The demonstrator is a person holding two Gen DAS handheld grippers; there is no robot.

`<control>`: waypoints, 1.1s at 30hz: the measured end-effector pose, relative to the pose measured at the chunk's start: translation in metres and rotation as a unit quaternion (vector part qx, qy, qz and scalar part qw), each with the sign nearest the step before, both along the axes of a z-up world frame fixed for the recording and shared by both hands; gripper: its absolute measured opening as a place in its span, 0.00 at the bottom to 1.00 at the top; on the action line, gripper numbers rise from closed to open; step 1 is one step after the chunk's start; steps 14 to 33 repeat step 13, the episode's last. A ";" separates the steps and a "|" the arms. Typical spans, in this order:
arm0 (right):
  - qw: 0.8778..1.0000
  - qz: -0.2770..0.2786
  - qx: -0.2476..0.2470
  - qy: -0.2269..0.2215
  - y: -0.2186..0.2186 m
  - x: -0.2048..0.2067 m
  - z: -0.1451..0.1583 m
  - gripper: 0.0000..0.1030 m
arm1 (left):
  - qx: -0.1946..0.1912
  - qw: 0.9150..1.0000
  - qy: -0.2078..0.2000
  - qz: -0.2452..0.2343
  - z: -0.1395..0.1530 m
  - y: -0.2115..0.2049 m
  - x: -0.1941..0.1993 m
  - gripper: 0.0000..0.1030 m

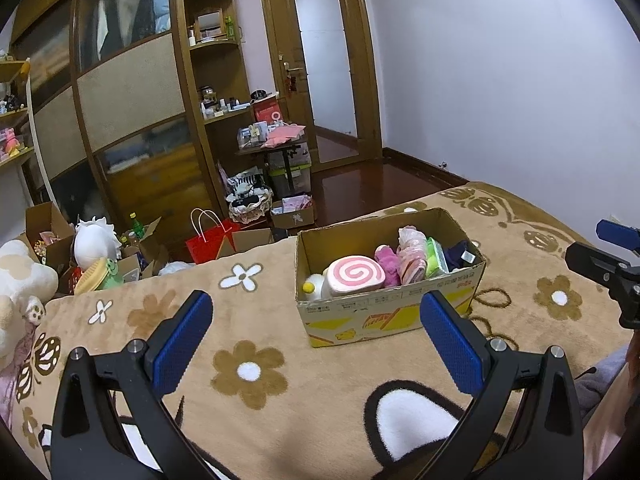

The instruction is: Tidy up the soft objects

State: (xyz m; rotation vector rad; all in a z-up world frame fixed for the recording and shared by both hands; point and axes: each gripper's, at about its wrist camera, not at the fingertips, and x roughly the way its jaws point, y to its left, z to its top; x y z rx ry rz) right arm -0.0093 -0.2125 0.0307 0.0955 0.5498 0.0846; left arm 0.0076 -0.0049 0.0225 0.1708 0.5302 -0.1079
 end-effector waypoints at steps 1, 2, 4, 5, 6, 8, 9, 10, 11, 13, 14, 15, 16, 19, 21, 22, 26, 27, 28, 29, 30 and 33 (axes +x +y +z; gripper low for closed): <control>1.000 -0.002 0.000 0.000 -0.001 0.000 -0.001 1.00 | 0.001 1.000 0.000 0.001 0.000 0.000 0.000 0.99; 1.000 -0.003 0.001 0.000 -0.002 0.000 -0.001 1.00 | 0.001 1.000 0.000 0.002 0.000 0.000 0.000 0.99; 1.000 -0.005 0.001 0.000 -0.003 0.000 -0.002 1.00 | 0.000 1.000 0.001 0.002 0.000 0.000 0.000 0.99; 1.000 -0.006 0.002 0.000 -0.003 -0.001 -0.002 1.00 | 0.000 1.000 0.001 0.002 0.000 0.000 0.000 0.99; 1.000 -0.007 0.003 0.000 -0.003 -0.001 -0.002 1.00 | 0.001 1.000 0.001 0.002 0.000 0.001 0.000 0.99; 1.000 -0.007 0.002 0.000 -0.003 -0.001 -0.002 1.00 | 0.000 1.000 0.001 0.002 0.000 0.001 0.000 0.99; 1.000 -0.007 0.002 0.000 -0.003 -0.001 -0.002 1.00 | 0.000 1.000 0.001 0.003 0.000 0.001 0.000 0.99; 1.000 -0.006 0.002 0.000 -0.004 -0.001 -0.002 1.00 | 0.000 1.000 0.001 0.003 0.000 0.001 0.000 0.99; 1.000 -0.007 0.002 0.000 -0.003 -0.001 -0.002 1.00 | 0.000 1.000 0.001 0.003 0.000 0.001 0.000 0.99; 1.000 -0.007 0.003 0.001 -0.003 -0.001 -0.002 1.00 | -0.001 1.000 0.002 0.002 0.000 0.001 0.000 0.99; 1.000 -0.007 0.003 0.001 -0.003 -0.001 -0.002 1.00 | -0.001 1.000 0.002 0.002 0.000 0.001 0.000 0.99; 1.000 -0.007 0.003 0.001 -0.003 -0.001 -0.002 1.00 | -0.001 1.000 0.002 0.002 0.000 0.001 0.000 0.99; 1.000 -0.007 0.003 0.001 -0.003 -0.001 -0.002 1.00 | -0.001 1.000 0.002 0.002 0.000 0.001 0.000 0.99; 1.000 -0.007 0.003 0.001 -0.003 -0.001 -0.002 1.00 | -0.001 1.000 0.002 0.002 0.000 0.001 0.000 0.99; 1.000 -0.007 0.003 0.001 -0.003 -0.001 -0.002 1.00 | -0.001 1.000 0.002 0.002 0.000 0.001 0.000 0.99; 1.000 -0.007 0.003 0.001 -0.003 -0.001 -0.002 1.00 | -0.001 1.000 0.002 0.002 0.000 0.001 0.000 0.99; 1.000 -0.007 0.003 0.001 -0.003 -0.001 -0.002 1.00 | -0.001 1.000 0.002 0.002 0.000 0.001 0.000 0.99; 1.000 -0.007 0.003 0.001 -0.003 -0.001 -0.002 1.00 | -0.001 1.000 0.002 0.002 0.000 0.001 0.000 0.99; 1.000 -0.007 0.003 0.001 -0.003 -0.001 -0.002 1.00 | -0.001 1.000 0.002 0.002 0.000 0.001 0.000 0.99; 1.000 -0.007 0.003 0.001 -0.003 -0.001 -0.002 1.00 | -0.001 1.000 0.002 0.002 0.000 0.001 0.000 0.99; 1.000 -0.007 0.003 0.001 -0.003 -0.001 -0.002 1.00 | -0.001 1.000 0.002 0.002 0.000 0.001 0.000 0.99; 1.000 -0.007 0.003 0.001 -0.003 -0.001 -0.002 1.00 | -0.001 1.000 0.002 0.002 0.000 0.001 0.000 0.99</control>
